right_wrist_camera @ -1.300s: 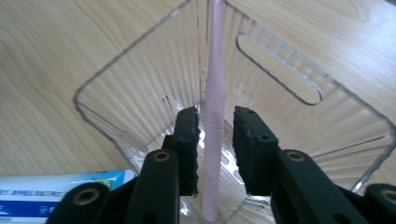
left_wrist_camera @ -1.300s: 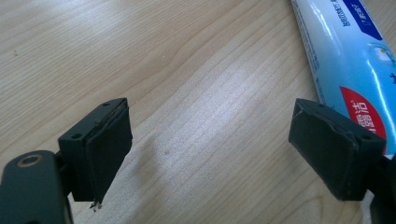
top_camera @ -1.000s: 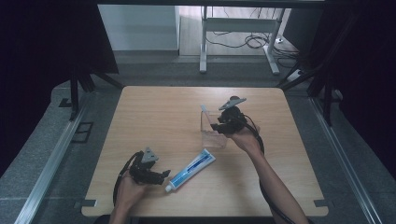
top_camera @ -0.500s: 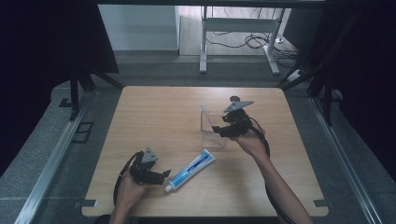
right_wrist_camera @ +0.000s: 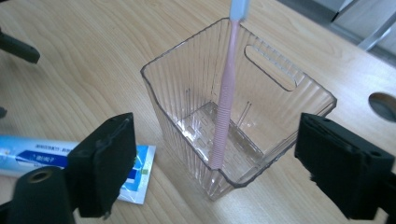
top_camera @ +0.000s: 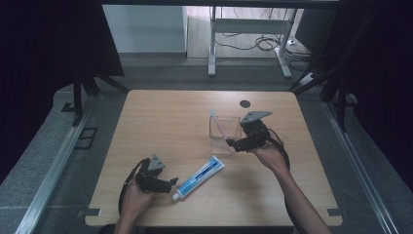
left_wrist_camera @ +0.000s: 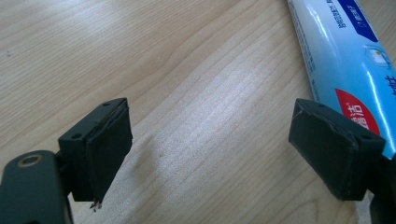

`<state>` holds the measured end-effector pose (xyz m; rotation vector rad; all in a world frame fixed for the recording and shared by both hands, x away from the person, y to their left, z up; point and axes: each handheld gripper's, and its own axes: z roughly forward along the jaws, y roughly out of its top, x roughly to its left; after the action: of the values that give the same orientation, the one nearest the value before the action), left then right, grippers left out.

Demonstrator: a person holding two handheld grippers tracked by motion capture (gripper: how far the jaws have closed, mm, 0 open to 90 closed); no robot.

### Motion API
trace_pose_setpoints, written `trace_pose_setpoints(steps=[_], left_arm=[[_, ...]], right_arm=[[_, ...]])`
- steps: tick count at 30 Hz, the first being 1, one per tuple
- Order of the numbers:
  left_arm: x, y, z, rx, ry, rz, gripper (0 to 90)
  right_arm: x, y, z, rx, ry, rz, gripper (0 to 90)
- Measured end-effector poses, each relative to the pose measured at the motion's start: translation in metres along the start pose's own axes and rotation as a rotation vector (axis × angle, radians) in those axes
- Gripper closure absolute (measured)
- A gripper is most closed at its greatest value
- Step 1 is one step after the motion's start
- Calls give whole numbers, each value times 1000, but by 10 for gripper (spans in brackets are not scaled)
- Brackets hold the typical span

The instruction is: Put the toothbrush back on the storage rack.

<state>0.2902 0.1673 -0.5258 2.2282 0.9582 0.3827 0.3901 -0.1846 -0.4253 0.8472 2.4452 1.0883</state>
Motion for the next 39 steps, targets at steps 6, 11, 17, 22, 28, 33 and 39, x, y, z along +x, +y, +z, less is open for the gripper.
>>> trace_pose_setpoints(steps=[6,11,17,22,28,33,39], left_arm=[[0,0,0,0,0,4,135],[0,0,-1,-10,-8,-10,134],[1,0,-1,-22,-21,-29,133],[1,0,-2,-25,-27,-34,133],[1,0,-2,-23,-28,-33,134],[1,0,-2,-24,-31,-38,134],[1,0,-3,-26,-41,-43,134]], right_arm=[[5,-7,-7,7,8,-6,52],[8,-16,-15,15,16,-5,28],[13,-24,-21,17,15,-1,0],[17,-34,-28,12,12,-7,0],[17,-48,-40,-8,9,14,0],[17,-56,-48,-15,2,28,0],[17,-69,-61,-14,-21,31,0]])
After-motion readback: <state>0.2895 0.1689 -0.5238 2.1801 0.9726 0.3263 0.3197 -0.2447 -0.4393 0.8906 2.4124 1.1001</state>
